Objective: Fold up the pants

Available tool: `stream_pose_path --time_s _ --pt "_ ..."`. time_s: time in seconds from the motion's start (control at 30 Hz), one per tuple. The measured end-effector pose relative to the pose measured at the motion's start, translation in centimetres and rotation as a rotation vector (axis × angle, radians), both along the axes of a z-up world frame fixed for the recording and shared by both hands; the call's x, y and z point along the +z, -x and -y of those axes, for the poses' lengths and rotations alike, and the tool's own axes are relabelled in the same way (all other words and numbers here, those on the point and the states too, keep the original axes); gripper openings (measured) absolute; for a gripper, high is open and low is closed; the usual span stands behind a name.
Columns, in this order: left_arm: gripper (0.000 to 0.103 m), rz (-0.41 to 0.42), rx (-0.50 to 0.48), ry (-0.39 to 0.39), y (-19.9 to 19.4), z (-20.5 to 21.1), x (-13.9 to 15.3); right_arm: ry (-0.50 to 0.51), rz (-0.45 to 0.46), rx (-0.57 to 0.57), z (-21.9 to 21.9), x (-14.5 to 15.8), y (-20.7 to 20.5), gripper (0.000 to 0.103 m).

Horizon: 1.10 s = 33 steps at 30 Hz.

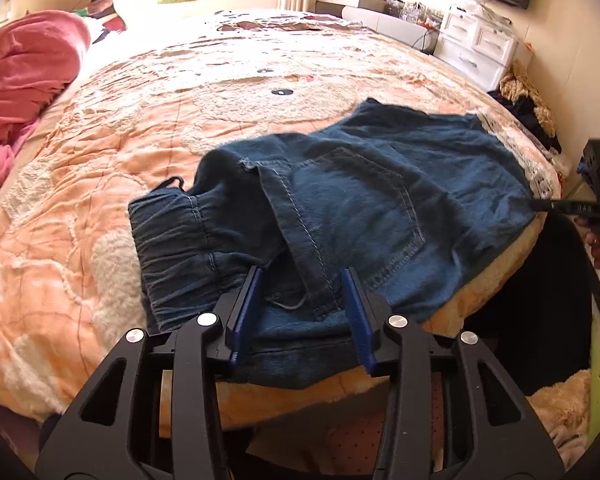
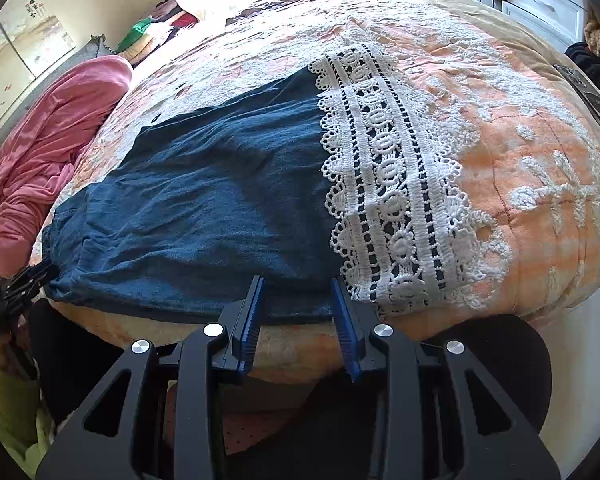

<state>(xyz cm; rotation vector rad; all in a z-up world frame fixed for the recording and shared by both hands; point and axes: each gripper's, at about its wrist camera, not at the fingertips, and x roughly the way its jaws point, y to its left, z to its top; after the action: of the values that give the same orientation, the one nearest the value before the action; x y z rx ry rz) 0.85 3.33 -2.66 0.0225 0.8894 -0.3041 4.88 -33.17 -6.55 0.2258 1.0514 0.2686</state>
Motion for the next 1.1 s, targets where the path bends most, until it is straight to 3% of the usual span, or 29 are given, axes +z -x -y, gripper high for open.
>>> stream_pose_path --time_s 0.2,0.37,0.4,0.43,0.6,0.7,0.73,0.87,1.0,1.1 --pt "0.036 -0.002 -0.007 0.010 -0.1 0.1 0.1 -0.005 0.002 0.001 -0.2 0.1 0.0 0.034" --pt "0.053 0.054 0.007 0.018 1.6 -0.6 2.4 -0.012 0.079 0.003 -0.6 2.3 0.8 0.049" --pt "0.065 0.063 0.043 -0.014 1.8 -1.0 2.8 -0.010 0.097 0.010 -0.8 2.7 0.9 0.050" --pt "0.069 0.066 0.073 -0.042 1.9 -1.3 3.0 -0.010 0.105 0.013 -0.9 3.0 0.9 0.051" --pt "0.069 0.006 0.161 -0.043 0.7 -2.5 2.1 0.000 0.105 0.037 -2.2 3.2 0.1 0.052" --pt "0.037 -0.035 0.185 -0.025 -0.6 -2.6 0.8 0.018 0.102 0.058 -3.0 3.1 -0.4 0.052" --pt "0.034 -0.039 0.192 -0.030 -0.8 -2.6 0.5 0.027 0.101 0.062 -3.2 3.1 -0.5 0.052" --pt "0.031 -0.013 0.195 -0.061 -0.8 -3.3 0.6 0.101 0.064 0.036 -3.1 2.2 -1.3 0.052" --pt "0.031 -0.010 0.204 -0.072 -0.6 -4.5 1.3 0.081 0.042 0.024 -2.3 1.3 -1.4 0.052" --pt "0.034 -0.037 0.202 -0.087 -1.0 -4.2 0.2 0.094 0.041 0.033 -2.4 0.8 -1.4 0.052"
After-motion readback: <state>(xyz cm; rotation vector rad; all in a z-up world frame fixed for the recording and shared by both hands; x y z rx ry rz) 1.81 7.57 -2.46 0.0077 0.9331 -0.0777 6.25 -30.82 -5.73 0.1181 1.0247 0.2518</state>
